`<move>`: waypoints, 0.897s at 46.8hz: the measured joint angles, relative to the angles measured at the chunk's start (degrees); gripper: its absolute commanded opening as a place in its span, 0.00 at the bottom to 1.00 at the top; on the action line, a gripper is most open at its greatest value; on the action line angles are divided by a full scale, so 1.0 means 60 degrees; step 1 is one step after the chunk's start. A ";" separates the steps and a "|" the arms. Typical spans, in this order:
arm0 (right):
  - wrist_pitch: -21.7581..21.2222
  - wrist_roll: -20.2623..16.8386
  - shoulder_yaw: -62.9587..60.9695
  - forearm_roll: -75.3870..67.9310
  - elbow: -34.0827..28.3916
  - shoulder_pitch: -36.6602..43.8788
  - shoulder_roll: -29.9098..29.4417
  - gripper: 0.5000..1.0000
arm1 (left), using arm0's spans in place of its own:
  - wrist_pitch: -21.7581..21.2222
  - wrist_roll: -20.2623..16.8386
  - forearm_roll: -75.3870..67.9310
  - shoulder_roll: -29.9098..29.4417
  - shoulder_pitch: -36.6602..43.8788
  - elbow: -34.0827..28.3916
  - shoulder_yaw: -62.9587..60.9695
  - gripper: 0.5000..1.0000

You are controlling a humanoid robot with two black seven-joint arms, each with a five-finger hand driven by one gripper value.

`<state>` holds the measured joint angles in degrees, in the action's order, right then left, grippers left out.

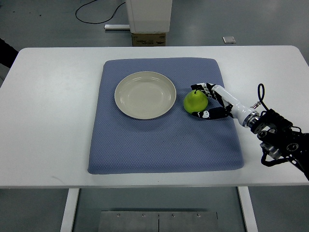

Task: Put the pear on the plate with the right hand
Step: 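Close the right hand's fingers around the green pear, then lift the pear with the right hand and carry it over the plate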

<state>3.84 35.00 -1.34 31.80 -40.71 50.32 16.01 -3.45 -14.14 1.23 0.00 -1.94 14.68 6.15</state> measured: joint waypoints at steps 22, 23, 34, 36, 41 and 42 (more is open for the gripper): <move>0.0485 0.0000 -0.0030 -0.0034 0.0064 -0.0103 -0.0124 0.00 | 0.0003 0.0000 0.0000 0.0000 0.0000 0.0000 0.0000 1.00; 0.0485 0.0000 -0.0048 -0.0044 0.0057 -0.0089 -0.0136 0.00 | 0.0003 0.0000 0.0000 0.0000 0.0000 0.0000 0.0000 1.00; 0.0420 0.0000 -0.0824 -0.0158 -0.0009 0.0290 -0.0164 0.00 | 0.0003 0.0007 0.0000 0.0000 0.0000 0.0000 0.0000 1.00; 0.0391 0.0000 -0.0971 -0.0172 -0.0018 0.0412 -0.0186 0.00 | 0.0003 0.0007 0.0000 0.0000 0.0001 0.0000 -0.0001 1.00; 0.0362 0.0000 -0.1191 -0.0185 -0.0029 0.0672 -0.0409 0.00 | 0.0003 0.0006 0.0000 0.0000 -0.0001 0.0000 0.0000 1.00; 0.0361 0.0000 -0.1233 -0.0186 -0.0034 0.0739 -0.0469 0.00 | 0.0003 0.0006 0.0000 0.0000 -0.0001 0.0000 0.0000 1.00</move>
<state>6.01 35.00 -8.74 30.68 -40.91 54.76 13.20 -3.43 -14.11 1.23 0.00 -1.94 14.68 6.15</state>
